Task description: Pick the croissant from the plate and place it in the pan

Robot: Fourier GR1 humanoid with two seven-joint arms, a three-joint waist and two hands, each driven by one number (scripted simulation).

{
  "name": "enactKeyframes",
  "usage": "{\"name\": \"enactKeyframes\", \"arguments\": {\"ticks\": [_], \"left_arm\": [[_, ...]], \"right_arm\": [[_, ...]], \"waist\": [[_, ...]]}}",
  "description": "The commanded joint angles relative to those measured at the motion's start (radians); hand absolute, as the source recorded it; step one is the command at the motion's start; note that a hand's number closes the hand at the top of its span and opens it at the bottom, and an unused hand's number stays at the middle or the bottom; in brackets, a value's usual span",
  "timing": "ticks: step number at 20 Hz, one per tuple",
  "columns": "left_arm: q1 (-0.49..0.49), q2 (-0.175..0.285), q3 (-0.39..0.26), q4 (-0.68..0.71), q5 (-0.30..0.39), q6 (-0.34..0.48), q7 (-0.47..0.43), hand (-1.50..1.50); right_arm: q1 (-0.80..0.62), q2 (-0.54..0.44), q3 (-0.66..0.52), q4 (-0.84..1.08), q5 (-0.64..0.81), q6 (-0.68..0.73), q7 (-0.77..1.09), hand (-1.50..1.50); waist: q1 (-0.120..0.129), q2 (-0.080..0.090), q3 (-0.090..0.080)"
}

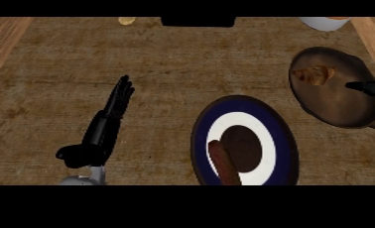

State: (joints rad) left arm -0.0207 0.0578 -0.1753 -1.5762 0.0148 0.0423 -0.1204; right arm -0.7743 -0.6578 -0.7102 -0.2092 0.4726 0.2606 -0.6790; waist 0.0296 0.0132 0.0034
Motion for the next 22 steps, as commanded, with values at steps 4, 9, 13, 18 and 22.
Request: {"name": "enactKeyframes", "arguments": {"ticks": [4, 9, 13, 18, 22], "left_arm": [[0.008, -0.005, -0.015, -0.058, -0.013, 0.012, 0.043, 0.00], [0.001, 0.016, 0.025, -0.007, 0.011, -0.016, 0.010, 0.00], [-0.027, 0.002, 0.018, -0.036, 0.002, 0.002, 0.043, 0.00], [-0.016, -0.011, 0.011, -0.010, -0.008, 0.005, 0.023, 0.00], [0.001, 0.011, 0.033, -0.029, 0.007, -0.009, 0.028, 0.00]], "right_arm": [[0.137, -0.127, 0.004, 0.029, -0.029, 0.350, -0.147, -1.50], [0.207, -0.136, 0.032, -0.009, -0.036, 0.412, -0.230, -1.50], [0.244, -0.152, 0.053, -0.040, -0.041, 0.412, -0.272, -1.50], [0.293, -0.101, 0.088, -0.064, -0.045, 0.355, -0.327, -1.50], [0.324, -0.103, 0.112, -0.075, -0.054, 0.354, -0.336, -1.50]], "waist": [[-0.007, -0.002, 0.002], [-0.014, -0.003, 0.001], [-0.016, -0.005, 0.001], [-0.017, -0.005, 0.001], [-0.018, -0.008, 0.000]]}}
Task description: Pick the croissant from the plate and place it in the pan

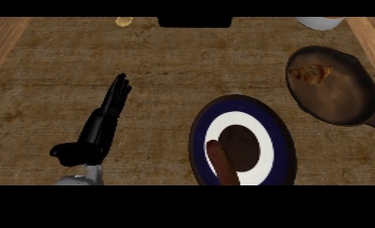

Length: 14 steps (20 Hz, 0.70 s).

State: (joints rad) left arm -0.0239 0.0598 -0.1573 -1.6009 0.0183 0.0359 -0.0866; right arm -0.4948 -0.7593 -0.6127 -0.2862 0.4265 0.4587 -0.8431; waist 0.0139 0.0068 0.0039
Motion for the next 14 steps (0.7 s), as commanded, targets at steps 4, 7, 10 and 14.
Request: {"name": "enactKeyframes", "arguments": {"ticks": [4, 7, 10, 14], "left_arm": [[-0.026, -0.001, 0.027, 0.068, -0.002, -0.002, -0.044, 0.00], [0.009, 0.027, 0.041, 0.010, 0.018, -0.026, -0.021, 0.00], [0.011, 0.013, 0.014, -0.008, -0.004, -0.014, -0.011, 0.00], [-0.013, 0.009, 0.030, 0.046, -0.001, -0.018, -0.035, 0.00]], "right_arm": [[0.071, 0.002, 0.035, -0.011, -0.018, 0.133, -0.191, -1.50], [0.063, -0.009, 0.055, -0.017, -0.018, 0.092, -0.159, -1.50], [0.060, -0.045, 0.055, 0.000, -0.031, 0.110, -0.173, -1.50], [0.071, -0.048, 0.080, -0.019, -0.032, 0.090, -0.205, -1.50]], "waist": [[-0.009, 0.000, -0.001], [-0.001, -0.003, -0.002], [0.006, 0.000, 0.000], [-0.002, -0.001, -0.001]]}}
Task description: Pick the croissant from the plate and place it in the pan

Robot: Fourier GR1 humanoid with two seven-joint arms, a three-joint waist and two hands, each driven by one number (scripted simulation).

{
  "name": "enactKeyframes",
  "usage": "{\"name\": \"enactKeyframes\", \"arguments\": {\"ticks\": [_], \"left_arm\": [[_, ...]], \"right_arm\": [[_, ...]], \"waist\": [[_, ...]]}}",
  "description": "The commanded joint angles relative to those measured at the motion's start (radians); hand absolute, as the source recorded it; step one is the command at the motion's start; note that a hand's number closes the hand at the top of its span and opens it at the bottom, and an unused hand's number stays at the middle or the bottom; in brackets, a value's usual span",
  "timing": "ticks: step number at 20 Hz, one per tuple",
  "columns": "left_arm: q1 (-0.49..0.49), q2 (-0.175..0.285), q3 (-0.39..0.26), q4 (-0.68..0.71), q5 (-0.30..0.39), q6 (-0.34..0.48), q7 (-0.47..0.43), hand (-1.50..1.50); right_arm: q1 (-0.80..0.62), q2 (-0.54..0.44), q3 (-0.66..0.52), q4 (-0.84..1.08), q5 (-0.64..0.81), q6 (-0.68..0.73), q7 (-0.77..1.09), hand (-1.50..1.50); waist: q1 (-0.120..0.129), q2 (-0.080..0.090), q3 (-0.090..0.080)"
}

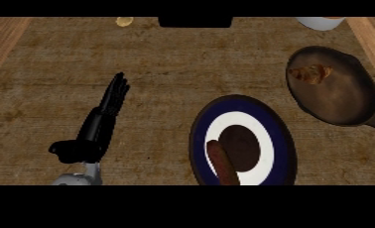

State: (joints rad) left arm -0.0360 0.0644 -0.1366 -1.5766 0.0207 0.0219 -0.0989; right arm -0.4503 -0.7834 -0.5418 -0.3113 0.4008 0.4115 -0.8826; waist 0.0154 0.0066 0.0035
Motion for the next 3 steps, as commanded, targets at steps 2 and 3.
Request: {"name": "enactKeyframes", "arguments": {"ticks": [2, 3], "left_arm": [[-0.008, -0.009, 0.002, 0.027, -0.013, 0.009, -0.008, 0.00], [-0.011, -0.014, -0.007, 0.028, -0.021, 0.009, -0.017, 0.00]], "right_arm": [[0.027, 0.015, 0.007, 0.010, -0.012, 0.036, -0.183, -1.50], [0.017, -0.017, 0.014, 0.010, -0.010, 0.060, -0.172, -1.50]], "waist": [[0.000, 0.001, 0.000], [-0.001, 0.000, 0.000]]}}
